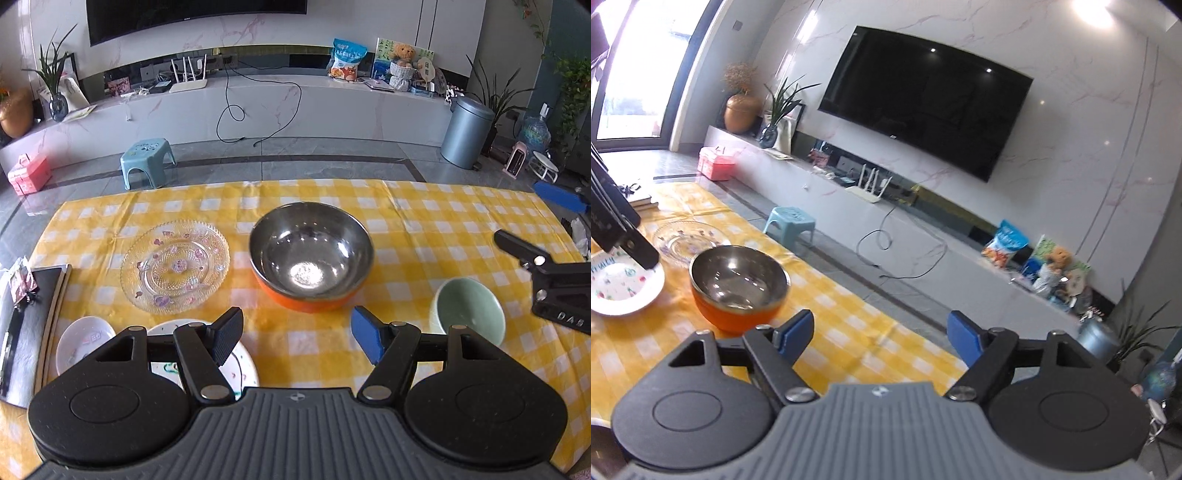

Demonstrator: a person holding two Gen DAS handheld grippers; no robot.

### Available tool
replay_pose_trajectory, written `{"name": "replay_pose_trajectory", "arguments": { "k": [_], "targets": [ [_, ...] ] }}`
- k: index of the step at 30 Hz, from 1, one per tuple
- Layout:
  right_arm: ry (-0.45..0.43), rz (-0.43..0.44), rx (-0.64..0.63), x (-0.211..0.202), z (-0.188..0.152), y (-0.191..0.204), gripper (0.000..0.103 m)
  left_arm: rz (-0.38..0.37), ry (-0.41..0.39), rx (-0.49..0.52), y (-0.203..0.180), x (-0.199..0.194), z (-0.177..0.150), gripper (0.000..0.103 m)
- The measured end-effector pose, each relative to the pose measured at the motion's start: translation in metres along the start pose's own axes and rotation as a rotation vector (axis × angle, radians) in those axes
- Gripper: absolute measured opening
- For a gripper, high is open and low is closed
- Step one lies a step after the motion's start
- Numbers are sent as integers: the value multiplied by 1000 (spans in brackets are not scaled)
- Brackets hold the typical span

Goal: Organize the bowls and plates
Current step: 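Grasp the orange steel bowl rim with the left gripper and lift it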

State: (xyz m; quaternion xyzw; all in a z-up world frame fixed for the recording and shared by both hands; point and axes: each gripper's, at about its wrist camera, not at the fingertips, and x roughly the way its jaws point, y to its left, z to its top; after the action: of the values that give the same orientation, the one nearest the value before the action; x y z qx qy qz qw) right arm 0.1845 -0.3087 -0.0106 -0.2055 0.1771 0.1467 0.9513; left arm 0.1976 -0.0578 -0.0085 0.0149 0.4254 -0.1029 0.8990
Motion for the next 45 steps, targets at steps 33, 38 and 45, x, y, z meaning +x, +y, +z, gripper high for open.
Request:
{"name": "replay_pose_trajectory", "arguments": {
  "k": [33,38,45],
  "targets": [
    [407,121,302,170,41,57,11,-101,81,-196,59,104,31,17],
    [423,125,377,168,40,49,1,-69,93,-192,53,103,31,12],
    [424,130,484,131,46,50,1,-43,121,-238,53,69,24,7]
  ]
}}
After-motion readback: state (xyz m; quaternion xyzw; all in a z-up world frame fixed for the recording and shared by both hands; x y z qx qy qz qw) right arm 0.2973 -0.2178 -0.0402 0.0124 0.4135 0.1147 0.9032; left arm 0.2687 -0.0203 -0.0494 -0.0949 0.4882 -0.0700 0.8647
